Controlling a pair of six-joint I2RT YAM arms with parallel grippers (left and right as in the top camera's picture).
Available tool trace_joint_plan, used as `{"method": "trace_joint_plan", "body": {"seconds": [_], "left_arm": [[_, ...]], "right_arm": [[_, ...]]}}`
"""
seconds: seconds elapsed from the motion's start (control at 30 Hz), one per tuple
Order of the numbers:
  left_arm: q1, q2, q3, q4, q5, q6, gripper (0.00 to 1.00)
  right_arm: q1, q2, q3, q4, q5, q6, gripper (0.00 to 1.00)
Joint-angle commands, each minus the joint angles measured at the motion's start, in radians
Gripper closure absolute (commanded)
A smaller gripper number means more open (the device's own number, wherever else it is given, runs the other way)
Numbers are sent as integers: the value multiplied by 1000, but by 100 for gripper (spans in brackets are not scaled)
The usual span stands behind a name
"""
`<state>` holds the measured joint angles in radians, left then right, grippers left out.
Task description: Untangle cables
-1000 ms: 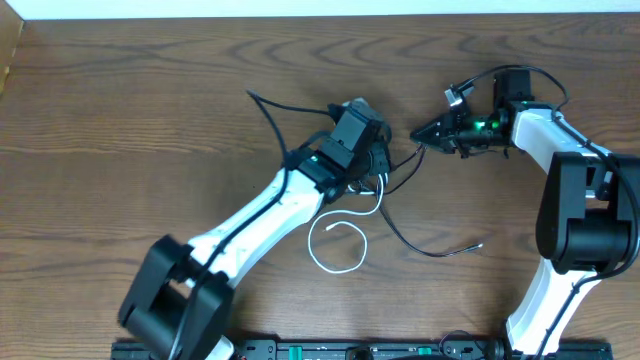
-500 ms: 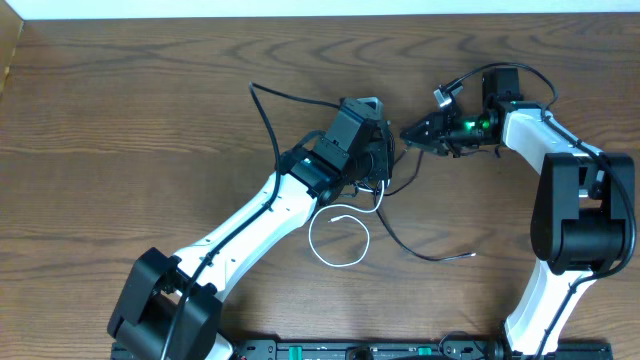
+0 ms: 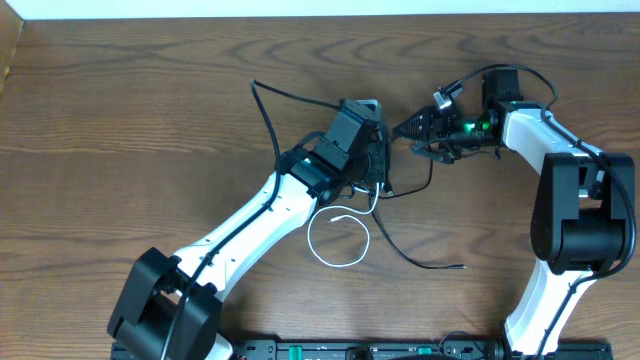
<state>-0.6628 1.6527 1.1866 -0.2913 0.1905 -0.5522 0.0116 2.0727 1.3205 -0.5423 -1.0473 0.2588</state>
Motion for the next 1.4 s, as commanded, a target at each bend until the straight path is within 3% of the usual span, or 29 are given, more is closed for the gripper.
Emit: {"method": "trace_joint_plan", "body": {"seconds": [0.0, 0.13, 0.4, 0.53, 0.8, 1.03, 1.37], "left_arm": [[21, -18, 0, -12, -83, -130, 92], [51, -18, 0, -19, -83, -244, 93], [121, -18, 0, -19, 13, -539, 92], [151, -18, 0, -18, 84, -642, 92], [196, -18, 0, -19, 150, -726, 92], [204, -18, 0, -18, 150, -757, 92], [204, -18, 0, -19, 134, -833, 92]], "right_arm": [[6, -25, 0, 1, -68, -126, 13], [16, -25, 0, 21, -142, -214, 28], [63, -25, 0, 34, -222, -370, 28], [95, -25, 0, 38, -285, -456, 36], [156, -25, 0, 40, -328, -530, 41], [181, -25, 0, 55, -328, -529, 65], [211, -25, 0, 68, -328, -529, 67]]}}
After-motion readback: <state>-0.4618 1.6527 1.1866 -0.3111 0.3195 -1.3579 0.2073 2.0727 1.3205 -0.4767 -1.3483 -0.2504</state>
